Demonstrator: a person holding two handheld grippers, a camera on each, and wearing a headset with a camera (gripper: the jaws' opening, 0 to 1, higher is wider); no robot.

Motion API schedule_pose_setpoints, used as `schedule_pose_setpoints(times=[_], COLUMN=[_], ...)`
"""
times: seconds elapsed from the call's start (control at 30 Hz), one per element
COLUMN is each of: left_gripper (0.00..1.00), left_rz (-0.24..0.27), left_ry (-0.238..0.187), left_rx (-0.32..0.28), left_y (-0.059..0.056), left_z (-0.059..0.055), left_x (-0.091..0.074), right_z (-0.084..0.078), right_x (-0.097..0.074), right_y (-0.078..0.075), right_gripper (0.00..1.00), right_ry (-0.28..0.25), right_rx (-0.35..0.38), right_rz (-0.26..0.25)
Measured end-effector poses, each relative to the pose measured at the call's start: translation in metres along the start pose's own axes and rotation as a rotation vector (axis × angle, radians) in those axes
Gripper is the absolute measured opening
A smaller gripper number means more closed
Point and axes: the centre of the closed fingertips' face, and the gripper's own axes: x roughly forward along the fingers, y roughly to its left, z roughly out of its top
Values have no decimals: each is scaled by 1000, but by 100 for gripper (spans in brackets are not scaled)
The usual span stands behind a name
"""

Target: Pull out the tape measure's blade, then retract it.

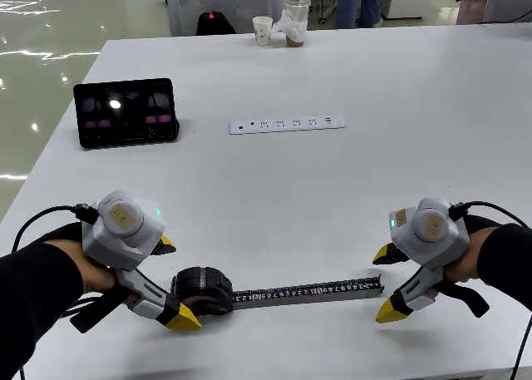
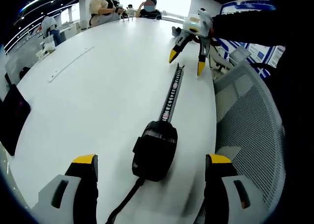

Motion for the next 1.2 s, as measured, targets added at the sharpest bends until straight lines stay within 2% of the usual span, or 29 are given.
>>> schedule_pose_setpoints(times=[0.13, 0.2, 0.37, 0.5, 0.57, 0.9, 1.03, 1.17, 1.2], left_gripper=[92, 99, 99, 99, 99, 99, 99, 99, 99], left_rz=[1, 12, 42, 61, 47, 96, 126, 158, 166], left_ry=[1, -3, -33, -34, -31, -81, -140, -188, -204], left_rx=[-24, -45, -55, -81, -89, -142, -183, -230, -238], left_y=[-1, 0, 4, 8, 7, 15, 17, 20, 20], left_z=[-2, -3, 0, -3, -6, -10, -10, -15, -16], left_x=[-1, -1, -5, -7, -8, -14, -21, -29, -31], right_z=[-3, -5, -7, -6, -7, -9, -4, -6, -5], right_x=[0, 1, 2, 0, -2, -15, -24, -30, -32], right_y=[1, 3, 1, -1, -1, -7, -9, -13, -9], right_gripper=[68, 74, 86, 99, 99, 99, 99, 99, 99], right_ry=[-9, -10, -29, -54, -62, -125, -181, -226, -229], right_rx=[26, 47, 103, 126, 135, 210, 239, 267, 273], right_rz=[-6, -6, -22, -44, -53, -127, -166, -202, -206])
